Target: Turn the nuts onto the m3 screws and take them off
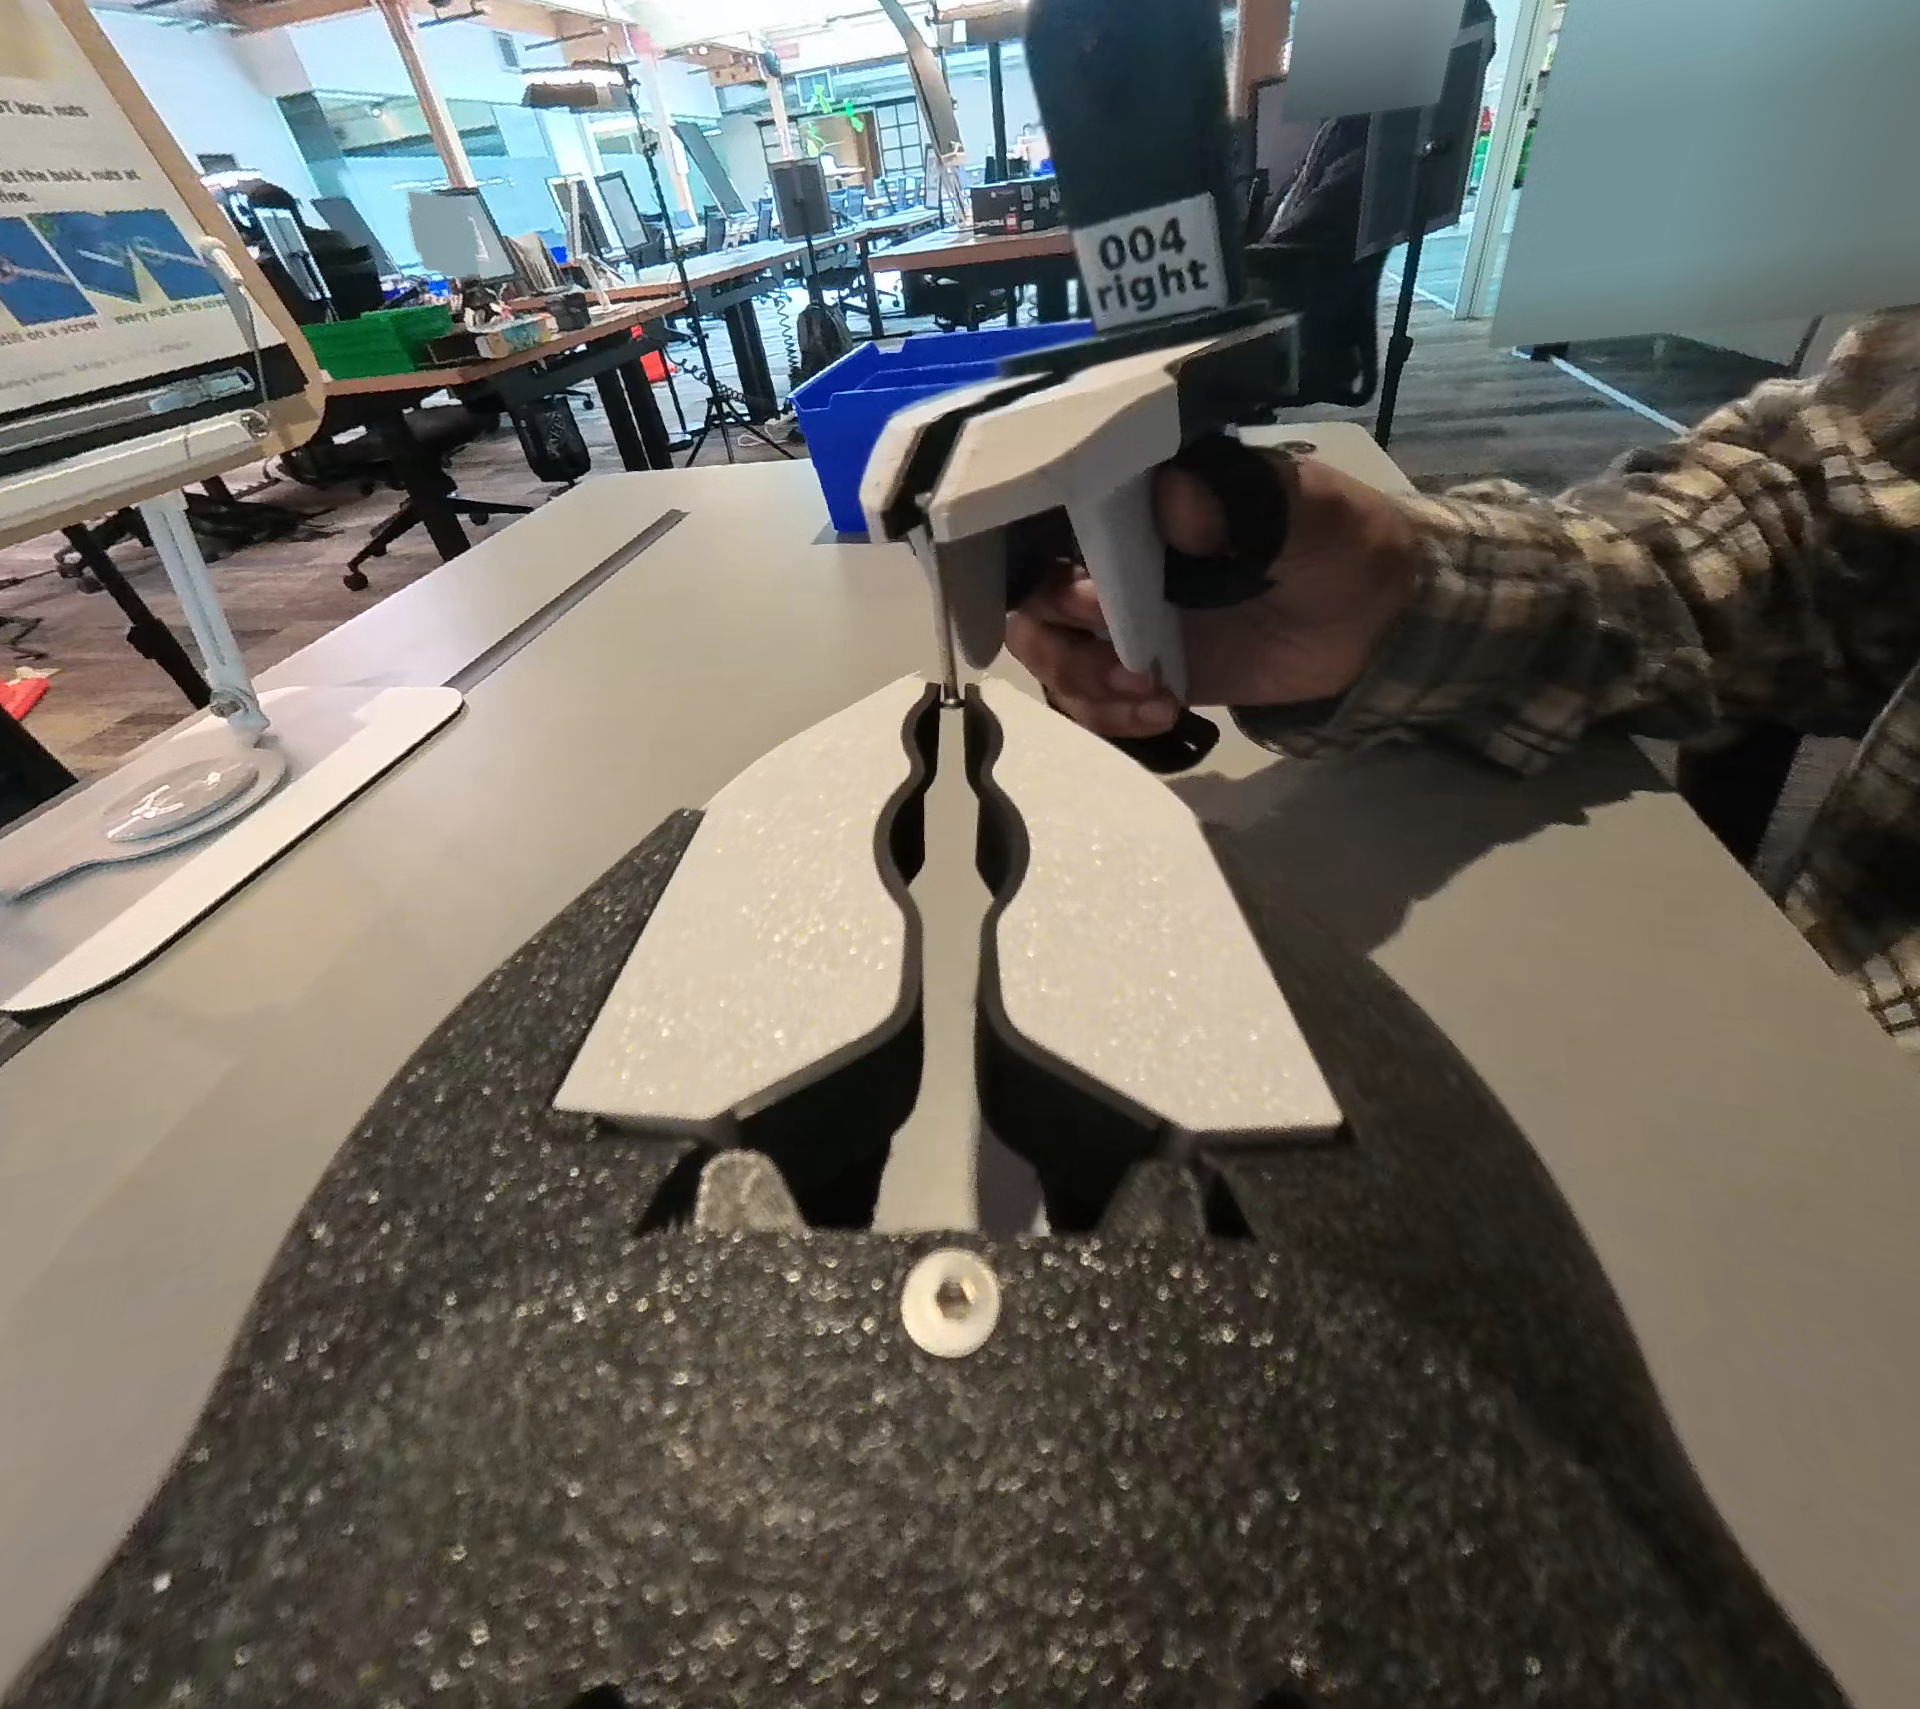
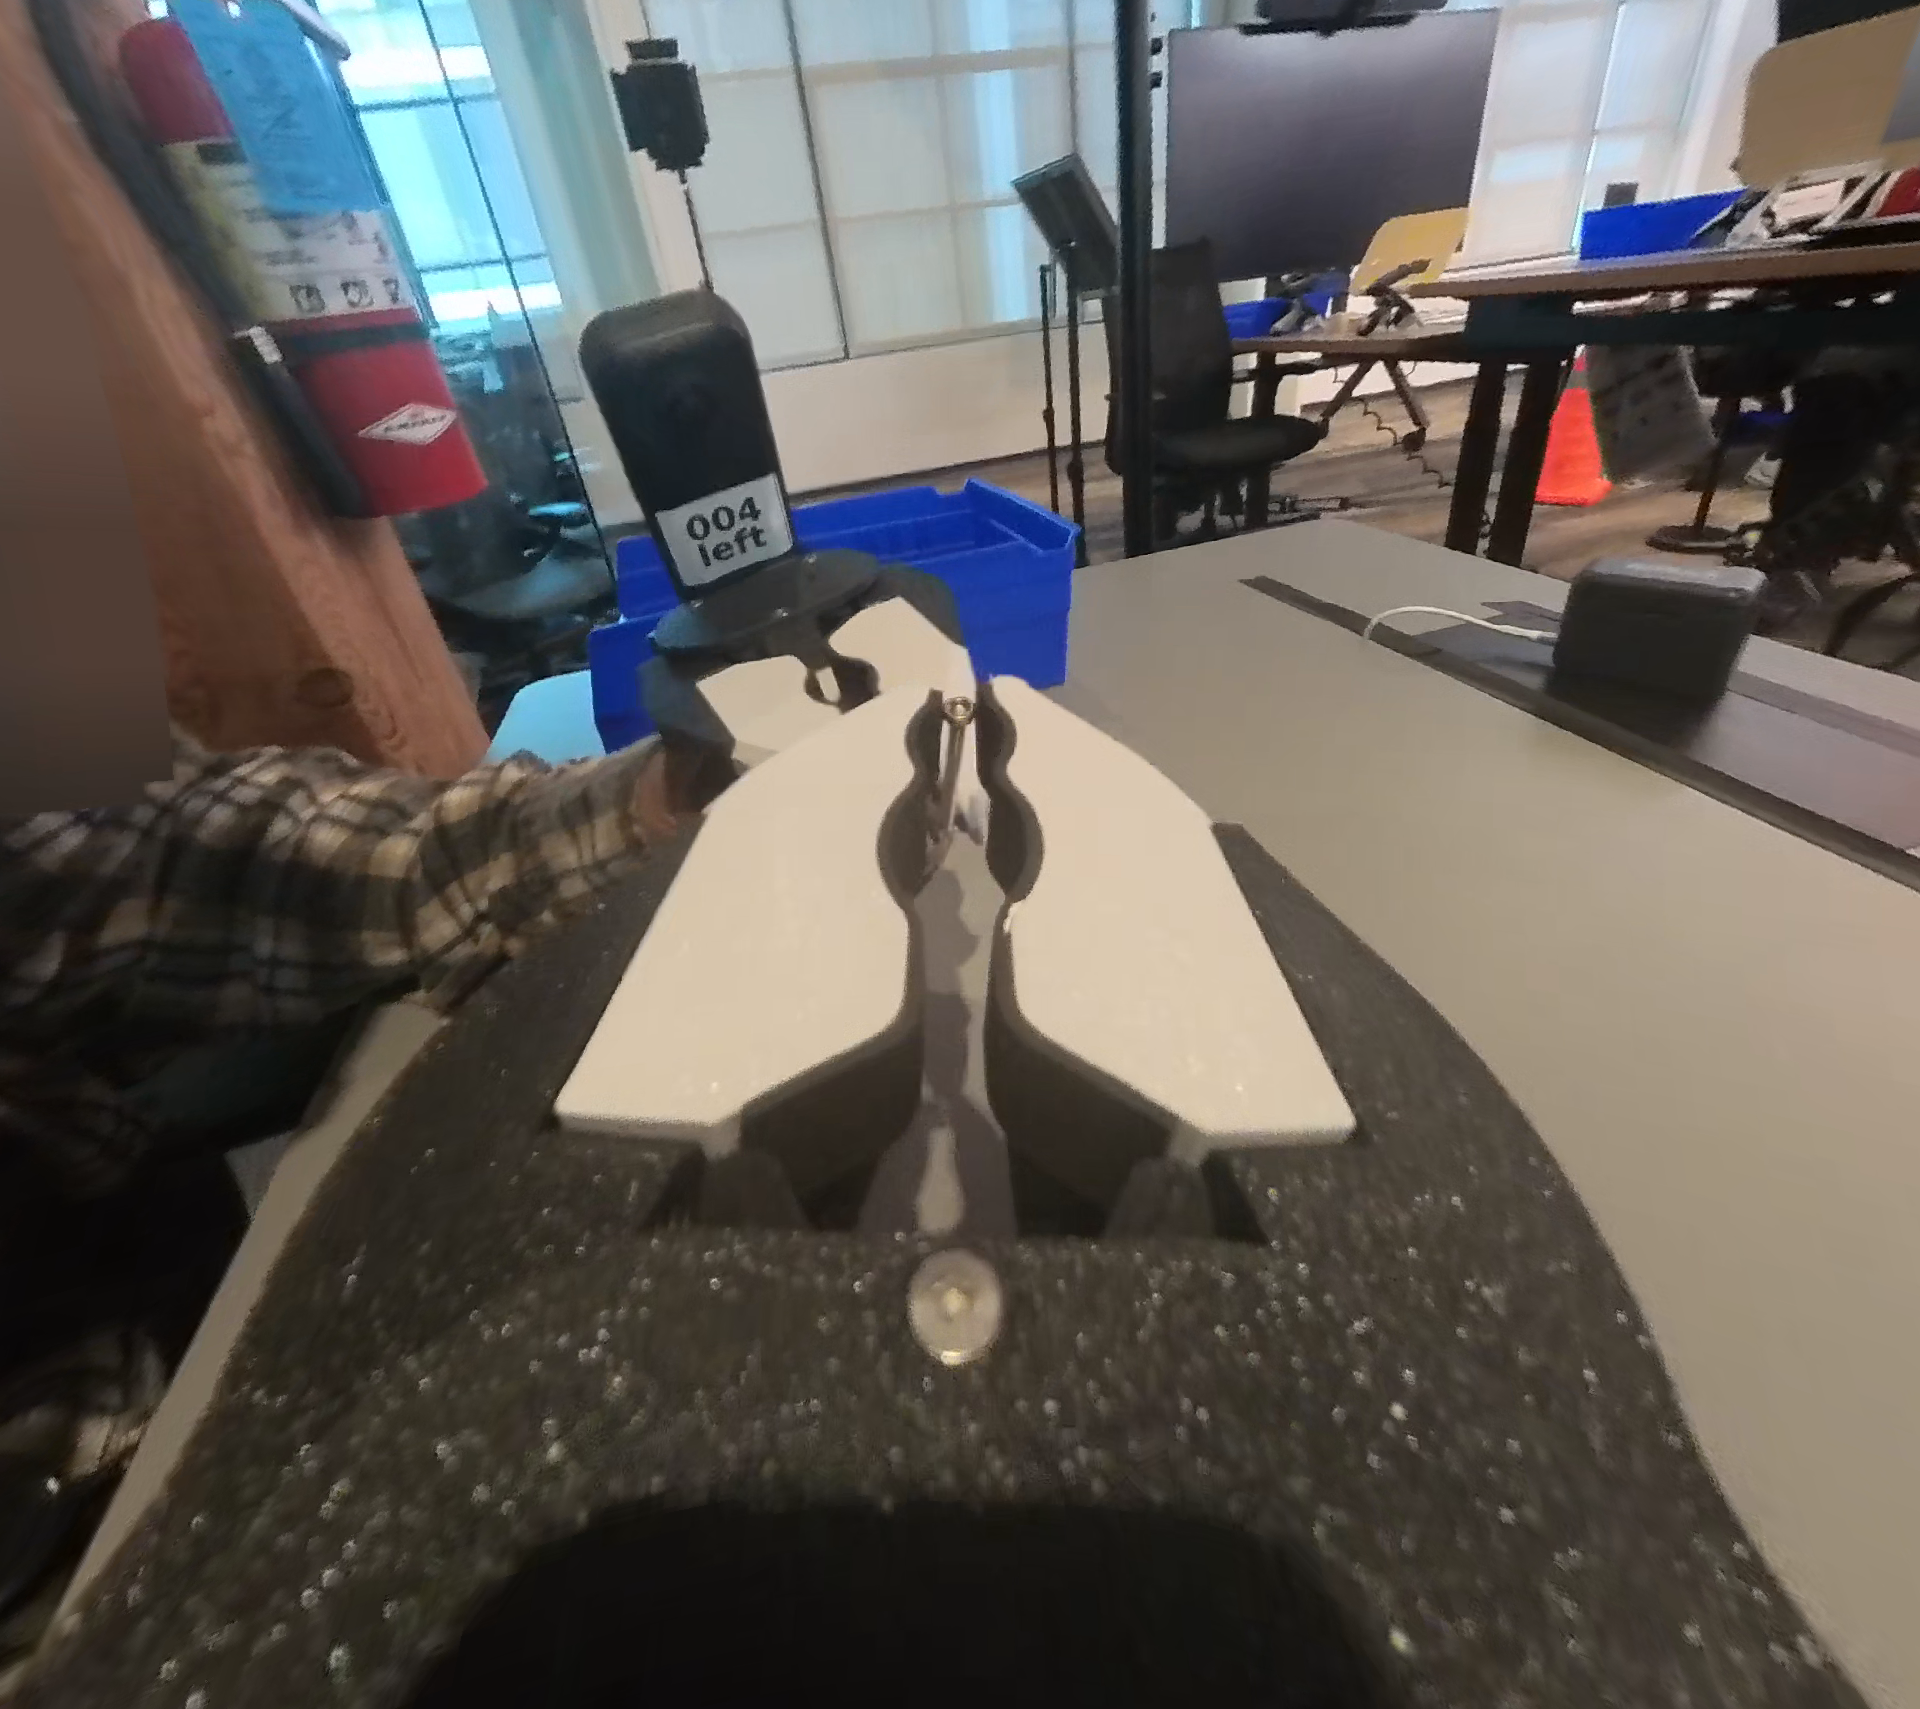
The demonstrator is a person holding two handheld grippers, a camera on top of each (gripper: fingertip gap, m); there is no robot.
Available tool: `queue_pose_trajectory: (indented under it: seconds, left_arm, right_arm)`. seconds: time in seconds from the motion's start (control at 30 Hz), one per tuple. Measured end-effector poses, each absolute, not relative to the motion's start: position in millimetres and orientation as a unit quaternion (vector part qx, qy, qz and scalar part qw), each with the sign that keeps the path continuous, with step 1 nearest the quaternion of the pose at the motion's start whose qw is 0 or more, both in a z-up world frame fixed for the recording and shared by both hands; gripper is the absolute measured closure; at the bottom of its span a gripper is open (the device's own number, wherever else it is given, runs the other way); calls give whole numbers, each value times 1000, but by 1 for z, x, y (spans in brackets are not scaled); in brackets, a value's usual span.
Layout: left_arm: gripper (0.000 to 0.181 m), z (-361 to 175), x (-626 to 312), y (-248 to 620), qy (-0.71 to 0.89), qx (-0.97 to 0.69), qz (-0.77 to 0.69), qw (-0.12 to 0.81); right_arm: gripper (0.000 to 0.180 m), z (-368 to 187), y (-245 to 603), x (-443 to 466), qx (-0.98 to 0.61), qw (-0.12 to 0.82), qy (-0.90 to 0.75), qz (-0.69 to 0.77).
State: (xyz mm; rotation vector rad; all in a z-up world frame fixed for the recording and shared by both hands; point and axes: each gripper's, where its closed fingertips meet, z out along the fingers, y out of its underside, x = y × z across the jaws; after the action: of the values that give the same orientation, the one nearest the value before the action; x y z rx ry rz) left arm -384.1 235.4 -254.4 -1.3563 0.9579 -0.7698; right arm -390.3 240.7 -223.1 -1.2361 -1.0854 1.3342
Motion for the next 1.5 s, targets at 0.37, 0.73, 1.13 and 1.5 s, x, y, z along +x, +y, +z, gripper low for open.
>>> queue_pose_trajectory:
  seconds: [0.37, 0.73, 1.13, 1.5]
  left_arm:
    - [177, -250, -386, 235, 406, -584, -337, 616]
    - [177, -246, -376, 219, 439, -547, -383, 601]
    - [177, -245, -369, 208, 465, -523, -397, 594]
    - [177, -247, -368, 209, 467, -527, -395, 591]
  right_arm:
    - [164, -218, 241, -392, -519, 511, -413, 547]
    - [143, -202, 209, -363, -347, 334, -627, 612]
    - [154, -211, 203, -371, -243, 244, -646, 681]
    - [167, -214, 199, -373, -227, 226, -644, 695]
